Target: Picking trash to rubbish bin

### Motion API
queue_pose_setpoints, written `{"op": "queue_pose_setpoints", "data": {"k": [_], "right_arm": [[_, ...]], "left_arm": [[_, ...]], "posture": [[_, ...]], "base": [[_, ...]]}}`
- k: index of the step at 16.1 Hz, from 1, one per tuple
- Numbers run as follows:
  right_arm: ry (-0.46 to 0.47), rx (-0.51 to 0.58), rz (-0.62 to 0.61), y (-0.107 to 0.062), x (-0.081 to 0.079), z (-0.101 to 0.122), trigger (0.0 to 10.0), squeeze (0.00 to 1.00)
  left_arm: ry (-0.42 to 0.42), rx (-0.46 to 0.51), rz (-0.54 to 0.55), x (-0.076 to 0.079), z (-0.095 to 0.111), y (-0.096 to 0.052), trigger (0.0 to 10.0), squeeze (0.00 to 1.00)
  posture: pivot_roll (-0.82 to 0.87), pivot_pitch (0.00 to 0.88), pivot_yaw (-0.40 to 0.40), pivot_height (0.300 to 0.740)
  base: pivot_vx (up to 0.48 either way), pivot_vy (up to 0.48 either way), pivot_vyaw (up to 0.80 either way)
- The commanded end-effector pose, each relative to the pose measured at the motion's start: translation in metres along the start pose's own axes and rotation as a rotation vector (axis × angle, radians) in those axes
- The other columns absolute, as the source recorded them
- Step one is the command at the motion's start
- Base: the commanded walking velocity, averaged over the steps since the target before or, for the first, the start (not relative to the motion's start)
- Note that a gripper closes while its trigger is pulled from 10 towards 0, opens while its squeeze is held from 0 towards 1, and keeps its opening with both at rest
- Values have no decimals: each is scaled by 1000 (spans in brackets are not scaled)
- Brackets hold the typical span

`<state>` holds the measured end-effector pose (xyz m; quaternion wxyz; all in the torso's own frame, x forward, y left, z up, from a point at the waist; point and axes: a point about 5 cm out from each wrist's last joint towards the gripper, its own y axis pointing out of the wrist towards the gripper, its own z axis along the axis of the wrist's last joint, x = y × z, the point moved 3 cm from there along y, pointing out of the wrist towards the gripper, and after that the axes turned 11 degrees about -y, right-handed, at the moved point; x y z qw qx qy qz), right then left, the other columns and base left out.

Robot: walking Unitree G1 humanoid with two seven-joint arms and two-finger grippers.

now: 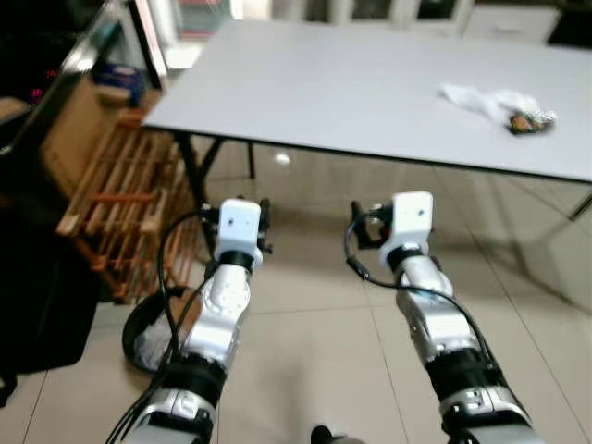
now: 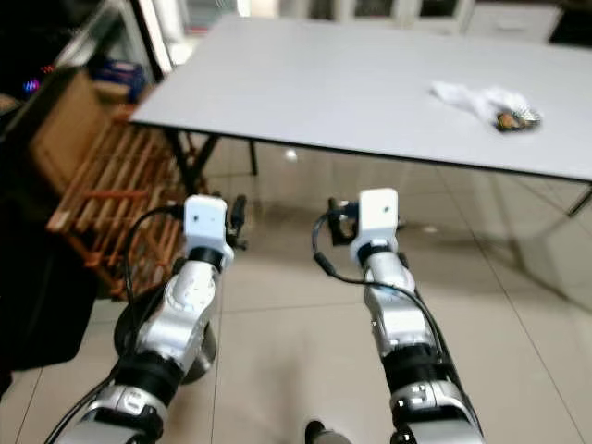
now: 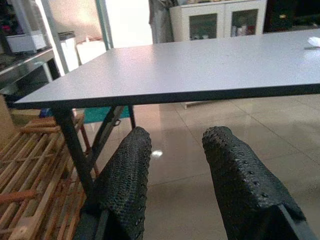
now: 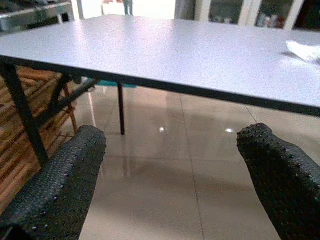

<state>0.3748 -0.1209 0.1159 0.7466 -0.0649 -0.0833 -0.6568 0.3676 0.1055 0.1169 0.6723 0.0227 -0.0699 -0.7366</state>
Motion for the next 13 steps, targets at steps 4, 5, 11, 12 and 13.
{"op": "queue_pose_setpoints", "data": {"k": [4, 5, 11, 12, 13], "right_arm": [[5, -2, 11, 0, -6, -1, 10000, 0], [5, -2, 11, 0, -5, -1, 10000, 0], [4, -4, 15, 0, -6, -1, 10000, 0], [3, -3, 17, 0, -6, -1, 10000, 0], [2, -3, 17, 0, -6, -1, 10000, 0]], "left_arm": [[5, -14, 10, -4, -3, -1, 10000, 0], [9, -12, 11, -4, -3, -1, 10000, 0], [29, -13, 14, -5, -4, -2, 10000, 0], [27, -13, 17, -5, -4, -2, 10000, 0], [25, -13, 20, -5, -4, -2, 10000, 0]], "posture": [[-55, 74, 32, 740], [-56, 75, 32, 740], [-52, 76, 27, 740], [-52, 77, 26, 740], [-53, 76, 26, 740]], "base": [[0, 0, 0], [0, 0, 0], [0, -300, 0], [0, -480, 0], [0, -480, 0]]}}
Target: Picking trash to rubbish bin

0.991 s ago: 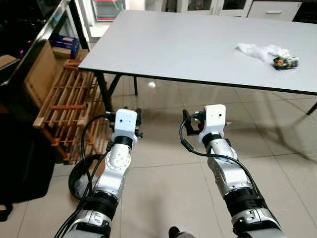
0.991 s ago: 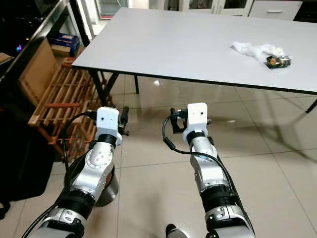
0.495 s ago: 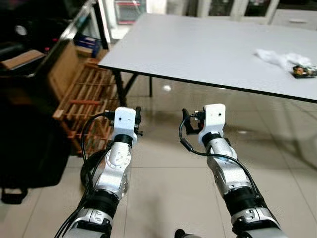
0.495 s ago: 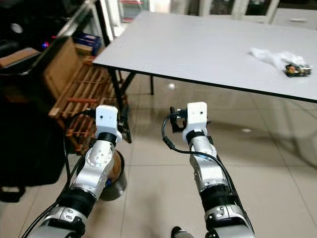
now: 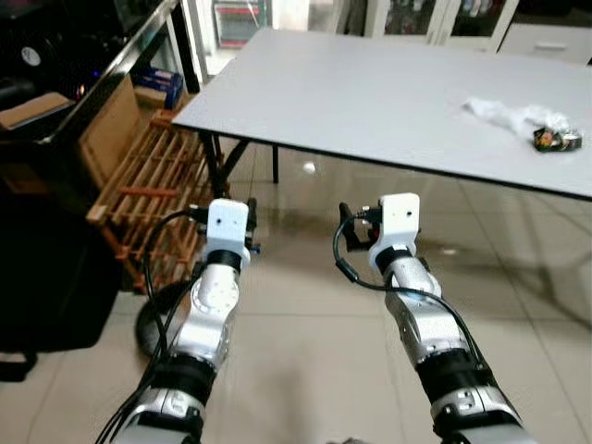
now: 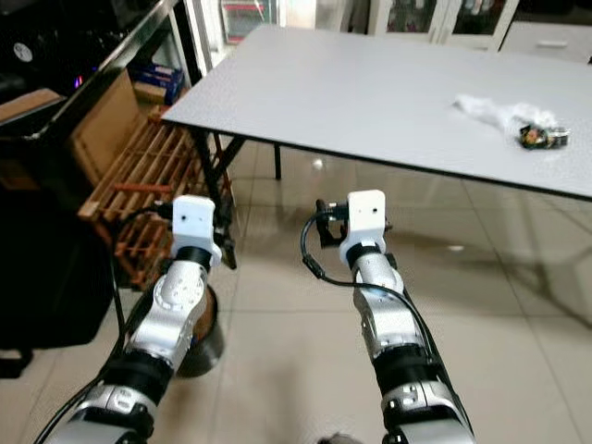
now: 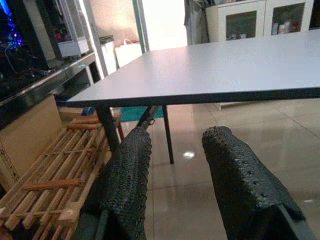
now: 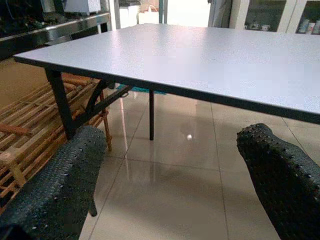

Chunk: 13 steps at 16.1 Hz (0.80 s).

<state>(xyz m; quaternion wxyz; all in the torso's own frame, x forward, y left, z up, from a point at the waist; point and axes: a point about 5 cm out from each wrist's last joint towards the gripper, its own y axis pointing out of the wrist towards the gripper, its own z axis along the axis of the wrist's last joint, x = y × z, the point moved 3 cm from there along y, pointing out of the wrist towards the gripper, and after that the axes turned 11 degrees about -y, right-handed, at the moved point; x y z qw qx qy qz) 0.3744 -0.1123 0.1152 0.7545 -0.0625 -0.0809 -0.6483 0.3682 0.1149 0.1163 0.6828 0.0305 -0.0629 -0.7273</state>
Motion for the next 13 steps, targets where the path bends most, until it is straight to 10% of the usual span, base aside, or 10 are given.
{"op": "queue_pose_setpoints", "data": {"k": [1, 13], "right_arm": [[-5, -6, -5, -1, 3, -2, 10000, 0], [-14, -3, 2, -1, 4, -2, 10000, 0]], "left_arm": [[2, -14, -6, 4, -4, -2, 10000, 0], [-1, -14, -1, 5, -5, -3, 10000, 0]], "posture": [[-53, 76, 26, 740], [-58, 63, 19, 740]], "base": [[0, -480, 0], [0, -343, 0]]}}
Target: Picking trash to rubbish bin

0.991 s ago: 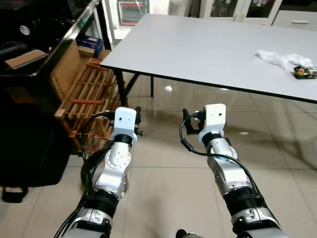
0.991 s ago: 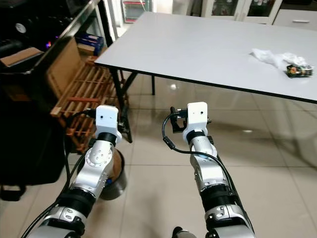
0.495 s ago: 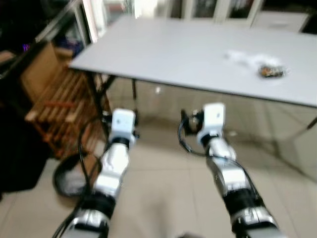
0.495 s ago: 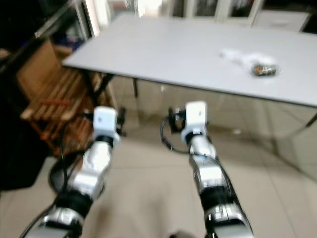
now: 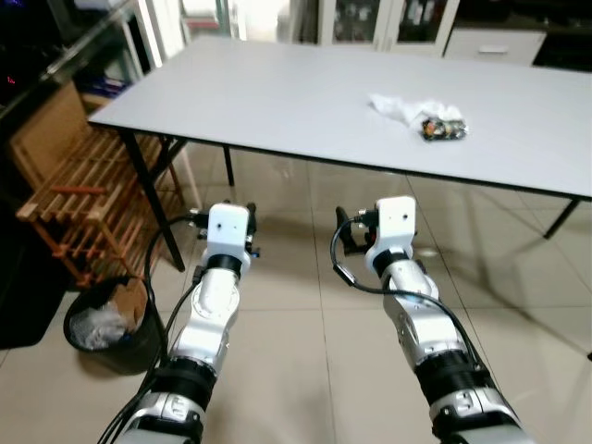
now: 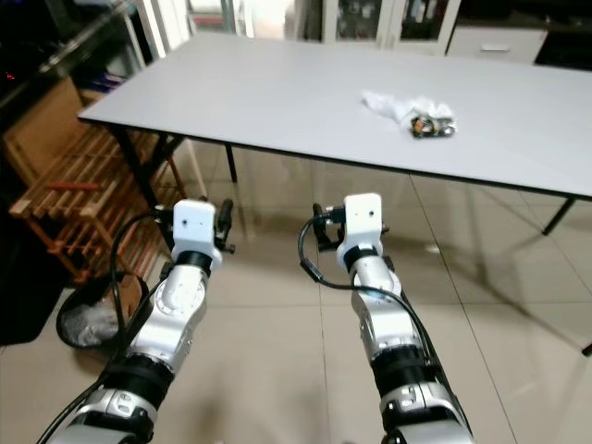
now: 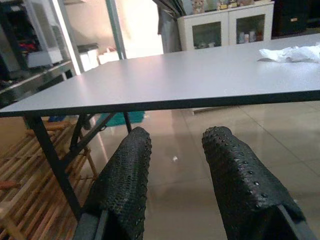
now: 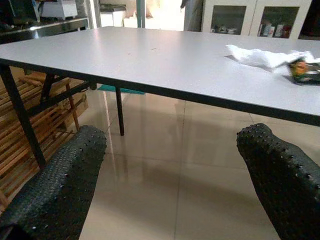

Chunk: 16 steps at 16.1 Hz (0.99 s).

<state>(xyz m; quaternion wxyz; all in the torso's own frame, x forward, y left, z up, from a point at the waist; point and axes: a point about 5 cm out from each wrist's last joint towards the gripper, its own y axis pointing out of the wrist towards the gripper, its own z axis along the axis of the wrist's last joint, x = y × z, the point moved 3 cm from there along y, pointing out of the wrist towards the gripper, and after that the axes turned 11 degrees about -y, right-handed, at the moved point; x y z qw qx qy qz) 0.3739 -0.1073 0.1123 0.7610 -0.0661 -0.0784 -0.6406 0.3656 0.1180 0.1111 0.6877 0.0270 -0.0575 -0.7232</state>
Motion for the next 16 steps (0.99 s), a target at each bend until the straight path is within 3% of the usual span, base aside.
{"op": "queue_pose_setpoints", "data": {"k": [1, 16], "right_arm": [[-14, 3, -19, -1, 9, 0, 10000, 0], [-11, -3, -17, -1, 8, -1, 10000, 0]], "left_arm": [[-3, -2, -14, 9, 0, 0, 10000, 0], [-2, -5, -4, 6, -1, 0, 10000, 0]], "posture": [[-58, 65, 19, 740], [-56, 81, 17, 740]], "base": [[0, -281, 0], [0, -261, -107]]}}
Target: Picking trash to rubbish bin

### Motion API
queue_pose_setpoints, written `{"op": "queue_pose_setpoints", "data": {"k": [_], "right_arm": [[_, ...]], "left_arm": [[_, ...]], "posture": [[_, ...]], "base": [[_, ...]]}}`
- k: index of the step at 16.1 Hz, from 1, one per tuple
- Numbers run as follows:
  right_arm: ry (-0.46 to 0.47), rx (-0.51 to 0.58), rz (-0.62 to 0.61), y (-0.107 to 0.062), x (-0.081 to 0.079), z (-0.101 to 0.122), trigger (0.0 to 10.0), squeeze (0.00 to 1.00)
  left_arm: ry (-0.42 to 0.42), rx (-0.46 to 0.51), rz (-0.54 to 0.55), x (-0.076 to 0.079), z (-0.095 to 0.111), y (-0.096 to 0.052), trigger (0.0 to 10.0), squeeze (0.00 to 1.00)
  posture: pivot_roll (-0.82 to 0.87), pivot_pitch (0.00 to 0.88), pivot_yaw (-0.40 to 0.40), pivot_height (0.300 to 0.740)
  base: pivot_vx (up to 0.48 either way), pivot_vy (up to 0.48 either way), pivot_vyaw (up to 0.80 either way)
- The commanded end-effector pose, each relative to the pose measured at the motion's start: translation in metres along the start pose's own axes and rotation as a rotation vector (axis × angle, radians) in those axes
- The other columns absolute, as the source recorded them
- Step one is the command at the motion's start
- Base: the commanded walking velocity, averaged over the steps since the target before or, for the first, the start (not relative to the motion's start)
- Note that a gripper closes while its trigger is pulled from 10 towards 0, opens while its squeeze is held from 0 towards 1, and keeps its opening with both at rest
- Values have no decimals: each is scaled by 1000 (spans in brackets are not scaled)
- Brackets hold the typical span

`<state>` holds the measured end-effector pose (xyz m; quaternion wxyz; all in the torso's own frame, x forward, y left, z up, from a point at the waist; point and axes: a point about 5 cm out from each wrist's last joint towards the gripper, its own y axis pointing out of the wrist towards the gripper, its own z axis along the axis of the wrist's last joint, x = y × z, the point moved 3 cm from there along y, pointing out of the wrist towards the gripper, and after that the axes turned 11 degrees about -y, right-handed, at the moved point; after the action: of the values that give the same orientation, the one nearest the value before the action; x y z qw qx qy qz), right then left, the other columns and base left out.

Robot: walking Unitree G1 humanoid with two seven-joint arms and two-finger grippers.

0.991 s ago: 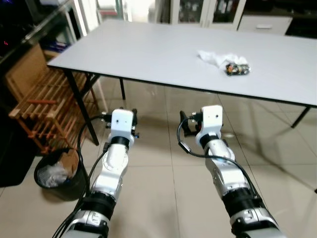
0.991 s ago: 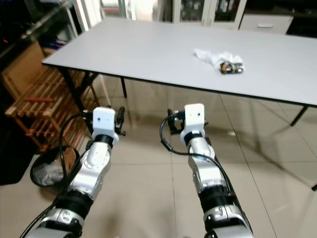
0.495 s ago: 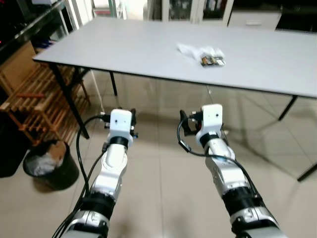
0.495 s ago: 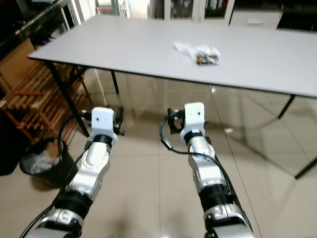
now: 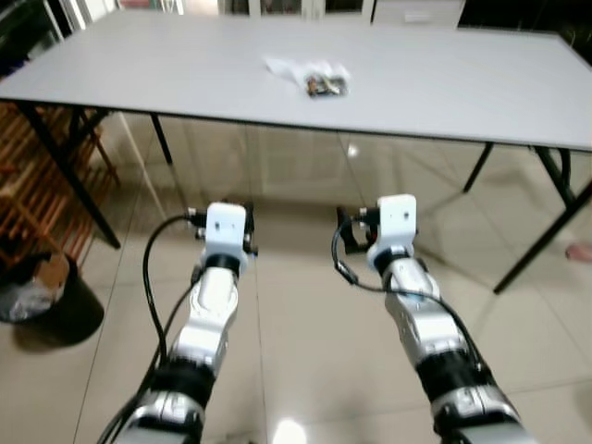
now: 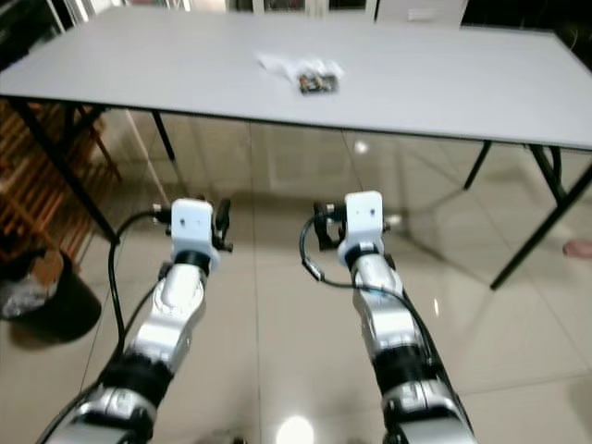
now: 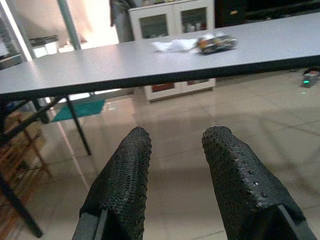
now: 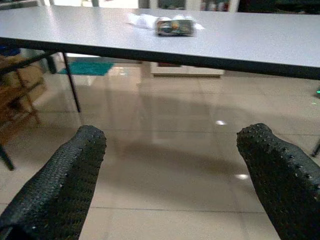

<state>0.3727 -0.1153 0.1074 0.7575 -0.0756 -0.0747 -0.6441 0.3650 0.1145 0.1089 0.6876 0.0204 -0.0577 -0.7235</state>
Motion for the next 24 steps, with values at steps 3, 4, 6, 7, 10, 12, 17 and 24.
{"op": "queue_pose_setpoints", "data": {"k": [3, 4, 6, 7, 10, 12, 17, 24], "right_arm": [[-5, 18, -11, 1, 2, 5, 10000, 0], [-5, 18, -10, 1, 2, 5, 10000, 0], [-6, 17, -7, 1, 2, 5, 10000, 0], [-5, 17, -7, 1, 2, 5, 10000, 0], [-4, 17, -7, 1, 1, 5, 10000, 0], [-5, 16, -5, 1, 1, 5, 10000, 0], [-8, 16, -3, 1, 0, 5, 10000, 0], [-6, 19, 1, 2, -1, 5, 10000, 0]], "left_arm": [[5, 2, -3, 2, 1, 1, 10000, 0], [-2, -1, -5, 3, 1, 1, 10000, 0], [-11, -3, -5, 3, 1, 1, 10000, 0], [-19, -2, -7, 3, 1, 2, 10000, 0], [-16, -7, 5, 1, 1, 2, 10000, 0], [-16, -9, 6, 0, 1, 2, 10000, 0], [-14, -12, 6, -1, 1, 3, 10000, 0], [-5, -16, 13, -2, 0, 3, 10000, 0]], "posture": [[-56, 82, 17, 740], [-55, 82, 17, 740], [-56, 82, 17, 740], [-56, 82, 18, 740], [-57, 81, 19, 740], [-57, 80, 20, 740], [-57, 80, 22, 740], [-56, 72, 25, 740]], "base": [[0, 0, 0], [0, 0, 0], [0, 0, 0], [0, 0, 0], [297, 0, 0], [324, 0, 0], [331, 0, 0], [351, 0, 0]]}}
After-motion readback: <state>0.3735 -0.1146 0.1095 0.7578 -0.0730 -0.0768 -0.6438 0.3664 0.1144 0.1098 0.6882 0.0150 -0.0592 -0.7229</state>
